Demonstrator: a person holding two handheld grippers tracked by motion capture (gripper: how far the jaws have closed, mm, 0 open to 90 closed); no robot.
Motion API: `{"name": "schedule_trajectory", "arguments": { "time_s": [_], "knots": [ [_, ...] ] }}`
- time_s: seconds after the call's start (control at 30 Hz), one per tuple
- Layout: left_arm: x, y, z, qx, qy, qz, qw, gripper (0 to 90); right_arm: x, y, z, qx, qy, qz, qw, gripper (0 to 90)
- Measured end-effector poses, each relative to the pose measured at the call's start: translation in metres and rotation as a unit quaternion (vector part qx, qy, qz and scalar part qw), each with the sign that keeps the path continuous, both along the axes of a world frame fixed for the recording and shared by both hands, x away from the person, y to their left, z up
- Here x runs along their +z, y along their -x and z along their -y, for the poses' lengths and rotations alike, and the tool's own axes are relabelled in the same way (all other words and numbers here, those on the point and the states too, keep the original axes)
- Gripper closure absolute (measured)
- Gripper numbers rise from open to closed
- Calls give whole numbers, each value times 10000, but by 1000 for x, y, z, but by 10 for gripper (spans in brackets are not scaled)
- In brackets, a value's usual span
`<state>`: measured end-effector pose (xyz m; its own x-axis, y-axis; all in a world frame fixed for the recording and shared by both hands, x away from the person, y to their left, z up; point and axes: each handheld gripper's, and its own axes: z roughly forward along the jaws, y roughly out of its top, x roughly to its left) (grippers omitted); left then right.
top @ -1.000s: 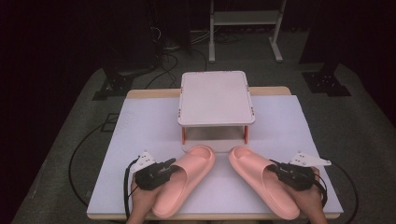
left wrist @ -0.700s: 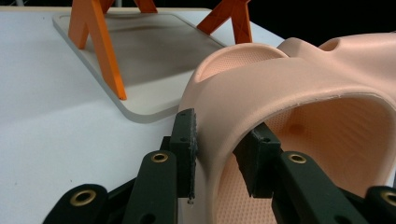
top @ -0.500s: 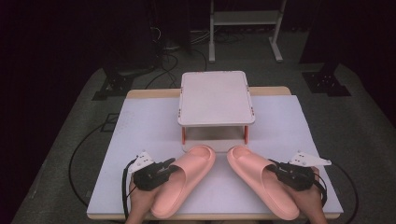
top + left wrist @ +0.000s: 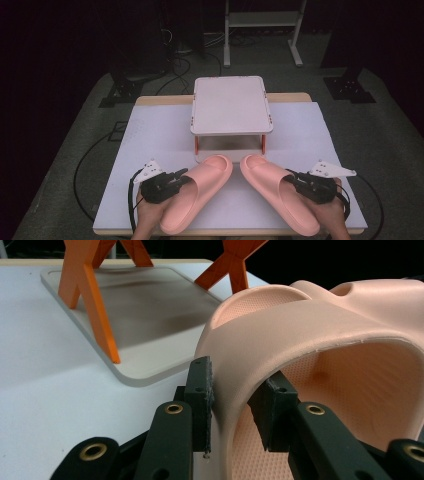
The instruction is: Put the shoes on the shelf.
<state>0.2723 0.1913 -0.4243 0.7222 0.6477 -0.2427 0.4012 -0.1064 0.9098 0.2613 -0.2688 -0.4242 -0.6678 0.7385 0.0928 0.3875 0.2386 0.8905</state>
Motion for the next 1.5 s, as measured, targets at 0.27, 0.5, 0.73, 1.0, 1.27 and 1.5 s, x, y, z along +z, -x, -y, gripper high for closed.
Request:
{"name": "schedule_trajectory", "arguments": {
  "time_s": [0.27, 0.5, 0.73, 1.0, 1.27, 1.5],
  "knots": [
    [21, 1, 5, -141, -40, 163, 9998, 715, 21, 6, -6, 83, 1, 195, 9998, 810],
    [39, 3, 5, -181, -28, 292, 9994, 720, 38, 11, -7, 111, -17, 343, 9993, 813],
    [54, 2, 4, -169, -20, 367, 9992, 723, 53, 12, -8, 143, 4, 478, 9988, 812],
    [72, 0, 5, -206, -64, 496, 9985, 724, 70, 14, -8, 115, -7, 602, 9981, 813],
    [88, -5, 6, -210, -117, 582, 9980, 724, 84, 10, -8, 76, -13, 654, 9978, 813],
    [101, -12, 8, -245, -109, 636, 9976, 726, 95, 6, -6, 51, -66, 697, 9975, 813]
  ]
}}
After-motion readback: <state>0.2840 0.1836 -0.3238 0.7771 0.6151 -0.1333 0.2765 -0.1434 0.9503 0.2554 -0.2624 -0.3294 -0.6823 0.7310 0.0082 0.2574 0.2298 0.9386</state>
